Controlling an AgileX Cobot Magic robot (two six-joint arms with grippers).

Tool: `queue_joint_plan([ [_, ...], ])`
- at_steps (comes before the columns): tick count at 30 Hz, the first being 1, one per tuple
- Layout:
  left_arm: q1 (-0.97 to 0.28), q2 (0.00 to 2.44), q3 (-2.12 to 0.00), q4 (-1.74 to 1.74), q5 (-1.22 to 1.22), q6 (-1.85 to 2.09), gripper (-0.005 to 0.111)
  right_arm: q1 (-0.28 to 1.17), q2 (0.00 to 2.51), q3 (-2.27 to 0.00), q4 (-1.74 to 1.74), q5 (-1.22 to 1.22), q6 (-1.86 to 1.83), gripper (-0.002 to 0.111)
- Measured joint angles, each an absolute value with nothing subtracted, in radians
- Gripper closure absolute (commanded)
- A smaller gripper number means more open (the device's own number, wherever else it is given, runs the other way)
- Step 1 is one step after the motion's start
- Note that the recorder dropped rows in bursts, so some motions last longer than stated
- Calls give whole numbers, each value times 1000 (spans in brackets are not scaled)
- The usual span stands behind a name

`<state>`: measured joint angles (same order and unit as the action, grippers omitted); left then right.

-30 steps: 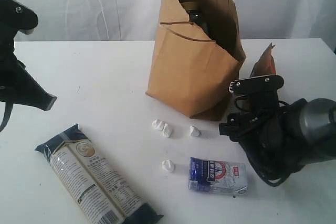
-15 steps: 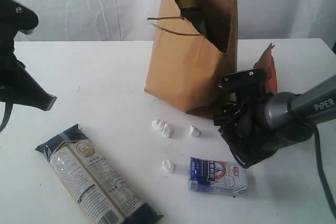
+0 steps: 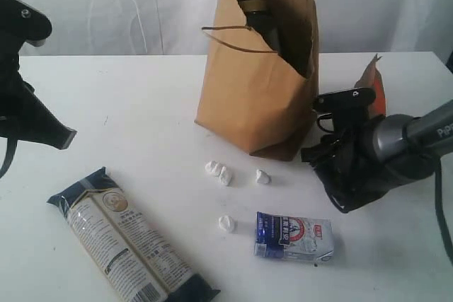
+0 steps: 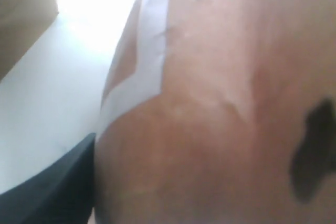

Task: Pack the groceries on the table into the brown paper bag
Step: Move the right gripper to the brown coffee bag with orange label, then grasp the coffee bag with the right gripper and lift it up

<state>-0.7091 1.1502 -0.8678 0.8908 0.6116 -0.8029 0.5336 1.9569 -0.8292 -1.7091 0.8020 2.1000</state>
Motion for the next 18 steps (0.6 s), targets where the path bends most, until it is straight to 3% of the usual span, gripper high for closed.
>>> queue_joint_plan([
  [5, -709, 1150, -868, 880, 612, -803, 107, 479, 1953, -829, -1723, 780, 2101, 108],
  [13, -709, 1150, -868, 876, 629, -803, 107, 464, 1871, -777, -1635, 730, 2101, 108],
  [18, -709, 1149, -868, 876, 707, -803, 107, 404, 1734, -668, -1690, 559, 2101, 108],
])
